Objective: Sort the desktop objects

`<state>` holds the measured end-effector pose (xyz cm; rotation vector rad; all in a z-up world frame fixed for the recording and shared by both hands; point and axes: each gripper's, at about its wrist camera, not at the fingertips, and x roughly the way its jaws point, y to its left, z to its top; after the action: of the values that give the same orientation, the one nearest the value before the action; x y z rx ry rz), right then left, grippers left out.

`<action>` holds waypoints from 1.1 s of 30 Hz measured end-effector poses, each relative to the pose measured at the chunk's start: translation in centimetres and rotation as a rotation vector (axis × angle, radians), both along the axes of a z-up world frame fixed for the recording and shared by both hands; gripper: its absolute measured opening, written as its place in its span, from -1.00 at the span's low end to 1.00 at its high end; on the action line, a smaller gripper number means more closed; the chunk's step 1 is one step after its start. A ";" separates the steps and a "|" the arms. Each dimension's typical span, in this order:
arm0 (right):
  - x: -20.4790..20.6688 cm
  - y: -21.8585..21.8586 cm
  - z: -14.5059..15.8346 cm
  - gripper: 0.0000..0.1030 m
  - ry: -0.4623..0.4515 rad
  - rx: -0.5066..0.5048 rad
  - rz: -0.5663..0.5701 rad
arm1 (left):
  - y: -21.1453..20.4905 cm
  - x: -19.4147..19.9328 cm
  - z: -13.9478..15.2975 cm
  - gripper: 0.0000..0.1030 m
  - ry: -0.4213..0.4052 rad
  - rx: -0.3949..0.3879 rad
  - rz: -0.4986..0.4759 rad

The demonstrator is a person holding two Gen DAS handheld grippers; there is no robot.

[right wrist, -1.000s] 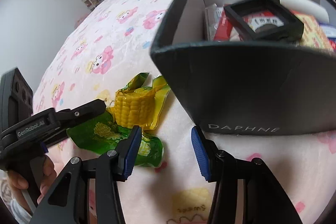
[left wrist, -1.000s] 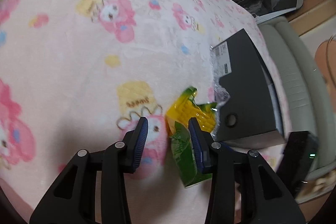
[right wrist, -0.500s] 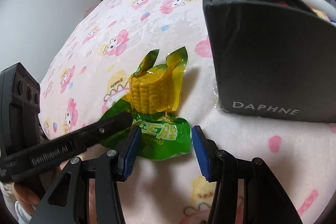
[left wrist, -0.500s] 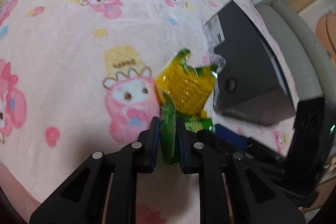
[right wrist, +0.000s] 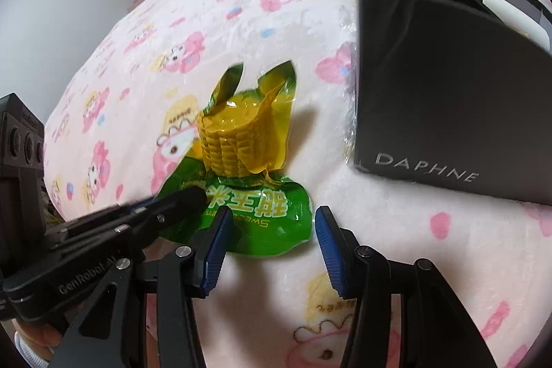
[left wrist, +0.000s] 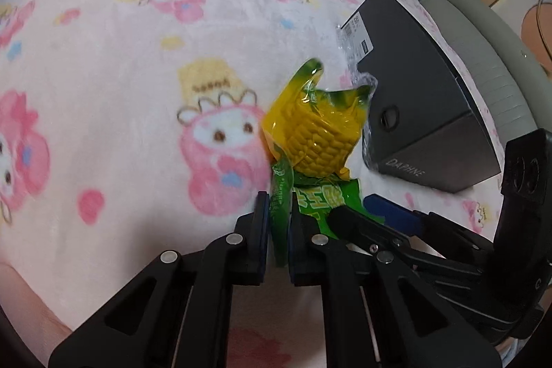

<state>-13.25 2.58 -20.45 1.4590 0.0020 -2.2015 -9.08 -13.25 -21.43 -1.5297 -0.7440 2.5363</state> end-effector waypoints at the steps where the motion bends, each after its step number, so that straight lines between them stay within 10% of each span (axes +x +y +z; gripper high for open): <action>1: 0.2 0.0 0.0 -0.11 0.004 0.008 0.000 | 0.2 0.2 0.1 -0.86 0.005 0.001 -0.008; 14: 2.4 5.4 2.9 -0.13 0.043 0.040 -0.123 | 2.8 2.0 1.2 -0.62 0.044 0.071 -0.090; 24: 3.7 5.3 0.8 -0.13 -0.092 -0.027 -0.053 | 1.6 2.2 0.8 -0.84 0.067 0.097 -0.062; 33: 3.2 7.2 2.1 -0.14 0.016 0.054 -0.147 | 5.0 2.7 0.9 -0.68 0.017 0.129 -0.154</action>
<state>-10.06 9.83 -18.32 1.5137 -0.0423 -2.3470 -6.38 -8.26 -20.57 -1.4626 -0.7413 2.3405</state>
